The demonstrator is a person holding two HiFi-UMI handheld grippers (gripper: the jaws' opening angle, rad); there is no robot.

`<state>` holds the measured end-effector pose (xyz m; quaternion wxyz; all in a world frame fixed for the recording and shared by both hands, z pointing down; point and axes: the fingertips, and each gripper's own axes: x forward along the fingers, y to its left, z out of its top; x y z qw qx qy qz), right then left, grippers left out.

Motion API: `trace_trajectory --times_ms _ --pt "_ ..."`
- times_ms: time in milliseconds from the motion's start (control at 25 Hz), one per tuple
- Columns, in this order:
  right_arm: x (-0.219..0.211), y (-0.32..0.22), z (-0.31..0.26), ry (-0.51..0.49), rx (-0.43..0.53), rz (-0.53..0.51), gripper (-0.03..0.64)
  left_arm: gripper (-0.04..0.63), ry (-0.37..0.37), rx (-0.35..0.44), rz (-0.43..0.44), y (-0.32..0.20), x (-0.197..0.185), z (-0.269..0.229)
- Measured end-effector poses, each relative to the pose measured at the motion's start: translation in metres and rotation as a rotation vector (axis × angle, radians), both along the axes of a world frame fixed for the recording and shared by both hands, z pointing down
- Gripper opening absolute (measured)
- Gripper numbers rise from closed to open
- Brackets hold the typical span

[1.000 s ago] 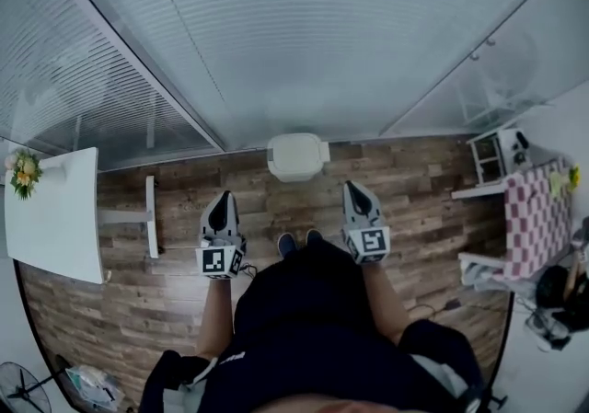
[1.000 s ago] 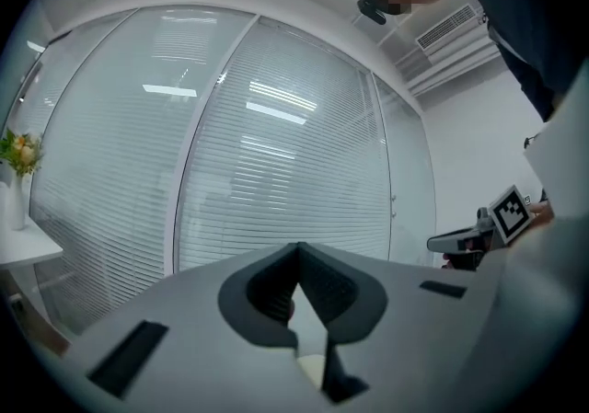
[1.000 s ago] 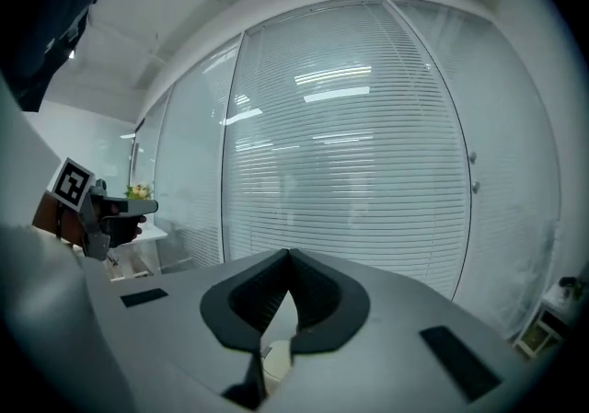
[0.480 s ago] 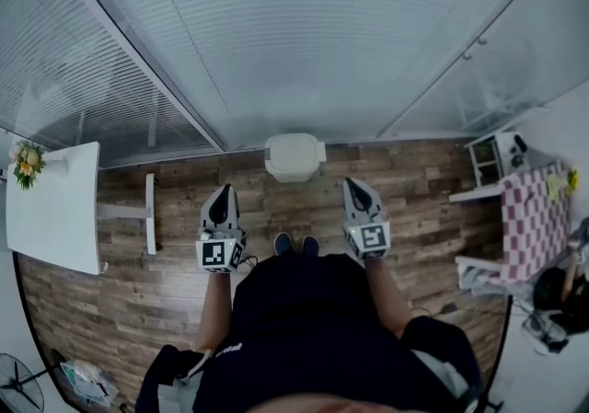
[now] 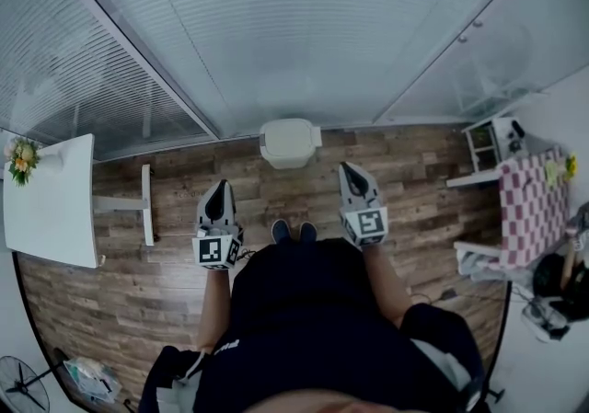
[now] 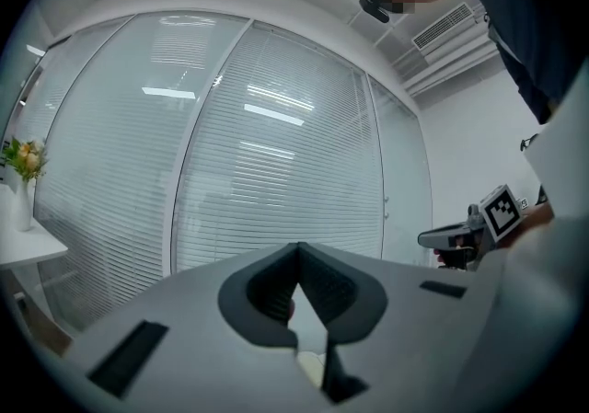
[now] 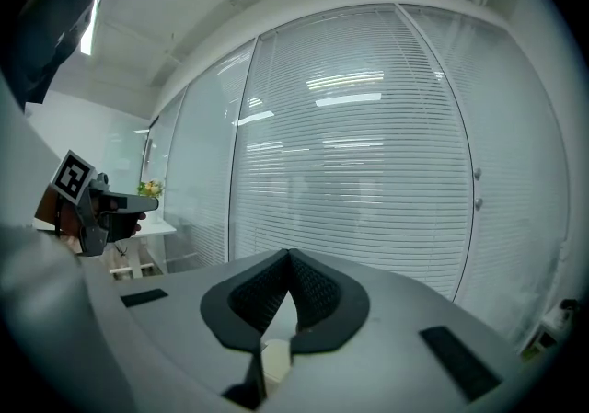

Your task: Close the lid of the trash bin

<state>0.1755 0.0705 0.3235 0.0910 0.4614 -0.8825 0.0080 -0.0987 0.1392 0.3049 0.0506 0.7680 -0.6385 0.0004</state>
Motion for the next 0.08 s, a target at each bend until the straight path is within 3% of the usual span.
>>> trace_trajectory --times_ms 80 --pt "-0.0028 0.0012 -0.0022 0.008 0.005 -0.004 0.003 0.006 0.002 -0.004 0.003 0.0023 -0.0013 0.0015"
